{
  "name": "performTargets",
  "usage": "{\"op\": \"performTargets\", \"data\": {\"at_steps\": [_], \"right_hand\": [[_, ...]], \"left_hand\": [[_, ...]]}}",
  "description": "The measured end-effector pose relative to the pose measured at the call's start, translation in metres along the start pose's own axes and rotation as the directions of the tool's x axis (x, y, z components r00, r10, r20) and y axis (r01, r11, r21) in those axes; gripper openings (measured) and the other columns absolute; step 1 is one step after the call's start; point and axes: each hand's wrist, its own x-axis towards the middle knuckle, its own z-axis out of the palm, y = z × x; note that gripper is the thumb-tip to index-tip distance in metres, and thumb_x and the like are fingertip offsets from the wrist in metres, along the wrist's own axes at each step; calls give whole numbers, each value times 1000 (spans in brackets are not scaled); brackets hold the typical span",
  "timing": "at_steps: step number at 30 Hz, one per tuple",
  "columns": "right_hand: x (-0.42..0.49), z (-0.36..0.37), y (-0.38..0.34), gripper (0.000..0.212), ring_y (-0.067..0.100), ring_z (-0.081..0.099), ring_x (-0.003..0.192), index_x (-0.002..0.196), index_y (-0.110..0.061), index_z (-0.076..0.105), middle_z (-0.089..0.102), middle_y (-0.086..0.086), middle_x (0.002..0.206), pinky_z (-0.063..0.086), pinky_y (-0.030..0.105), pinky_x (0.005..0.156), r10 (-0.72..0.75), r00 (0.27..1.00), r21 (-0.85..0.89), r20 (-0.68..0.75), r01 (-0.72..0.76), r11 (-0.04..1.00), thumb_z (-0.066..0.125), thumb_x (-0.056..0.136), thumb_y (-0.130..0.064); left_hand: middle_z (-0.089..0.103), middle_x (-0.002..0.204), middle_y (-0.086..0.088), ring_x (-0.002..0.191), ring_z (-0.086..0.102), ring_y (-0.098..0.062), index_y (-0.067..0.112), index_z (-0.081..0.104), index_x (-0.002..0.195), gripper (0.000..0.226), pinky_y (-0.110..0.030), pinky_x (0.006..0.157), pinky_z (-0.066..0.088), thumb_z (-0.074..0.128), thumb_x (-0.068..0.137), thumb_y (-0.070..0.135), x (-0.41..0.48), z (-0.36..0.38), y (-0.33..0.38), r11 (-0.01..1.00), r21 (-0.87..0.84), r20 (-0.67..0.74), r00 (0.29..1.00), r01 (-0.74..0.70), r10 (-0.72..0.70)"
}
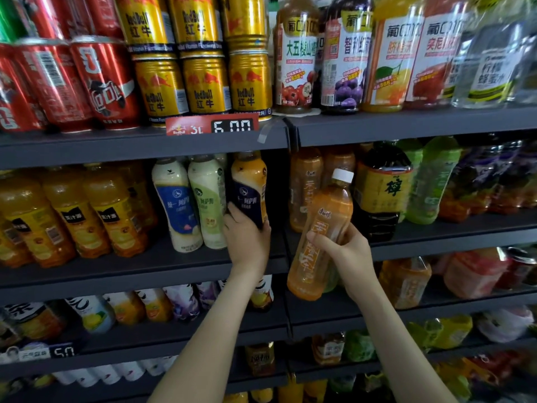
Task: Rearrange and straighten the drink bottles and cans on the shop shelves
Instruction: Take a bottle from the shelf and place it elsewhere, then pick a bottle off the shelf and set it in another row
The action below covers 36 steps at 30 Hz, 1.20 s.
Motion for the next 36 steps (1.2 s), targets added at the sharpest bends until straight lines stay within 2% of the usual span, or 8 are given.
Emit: {"op": "performTargets", "data": {"at_steps": [4, 11, 17, 21, 26, 30, 33, 36], "right_hand": [[8, -6, 2, 40, 16, 69, 94, 108, -20, 64, 72, -2, 100, 56, 41, 85, 1, 999, 14, 42, -2, 1000, 82, 72, -23], [16, -7, 5, 35, 12, 70, 89, 103, -22, 65, 73, -4, 95, 56, 32, 76, 5, 992, 63, 129, -13, 998, 82, 73, -18], [6, -10, 15, 38, 11, 69, 92, 106, -20, 65, 73, -4, 97, 56, 37, 83, 27, 987, 73, 155, -38, 997, 82, 72, -19], [1, -20, 14, 39, 12, 69, 93, 103, -24, 65, 73, -5, 97, 56, 43, 87, 36, 994, 25, 106, -39, 999, 84, 69, -24], [-9, -33, 9, 42, 17, 69, 95, 104, -23, 65, 73, -3, 98, 56, 44, 85, 57, 998, 53, -13, -56, 997, 85, 68, -25], [-25, -49, 3, 34, 9, 70, 86, 99, -22, 66, 74, -7, 89, 54, 23, 70, 59, 990, 54, -131, -52, 997, 84, 70, -21], [-35, -68, 2, 36, 8, 70, 83, 99, -21, 67, 74, -9, 88, 54, 27, 71, 64, 971, 22, -232, -60, 998, 85, 68, -25], [-44, -91, 0, 33, 8, 70, 81, 97, -23, 66, 74, -9, 87, 54, 28, 72, 57, 946, -11, -321, -63, 998, 84, 69, -25]], "left_hand": [[51, 117, -23, 111, 49, -39, -6, 45, 129, 69, -41, 90, 44, 70, 83, 37, -9, 0, -8, 994, -100, -67, 997, -39, 32], [43, 132, -19, 124, 41, -33, -1, 37, 138, 70, -33, 95, 38, 67, 86, 36, -13, -12, -6, 993, -110, -20, 999, 37, -39], [44, 128, -21, 117, 42, -38, -1, 35, 140, 70, -41, 96, 37, 62, 89, 38, -8, 0, 3, 993, 105, 26, 999, -45, 43], [45, 126, -22, 116, 44, -39, -3, 35, 138, 71, -42, 96, 38, 66, 87, 36, -7, 0, 4, 996, 92, 29, 1000, -8, 5], [34, 136, -19, 125, 38, -34, 3, 22, 145, 80, -38, 99, 38, 70, 85, 24, -27, -5, 7, 993, -118, 59, 998, 2, 5], [31, 135, -17, 126, 33, -31, 6, 27, 142, 71, -39, 103, 38, 67, 87, 23, -59, -6, 27, 965, -208, 81, 980, -159, 179], [37, 133, -8, 117, 43, -20, 13, 29, 141, 60, -25, 90, 40, 61, 91, 27, -73, 2, 46, 922, -312, 183, 938, -229, 295], [42, 125, 2, 108, 46, -10, 17, 31, 142, 57, -18, 82, 37, 58, 92, 28, -80, 17, 66, 894, -387, 241, 911, -225, 334]]}}
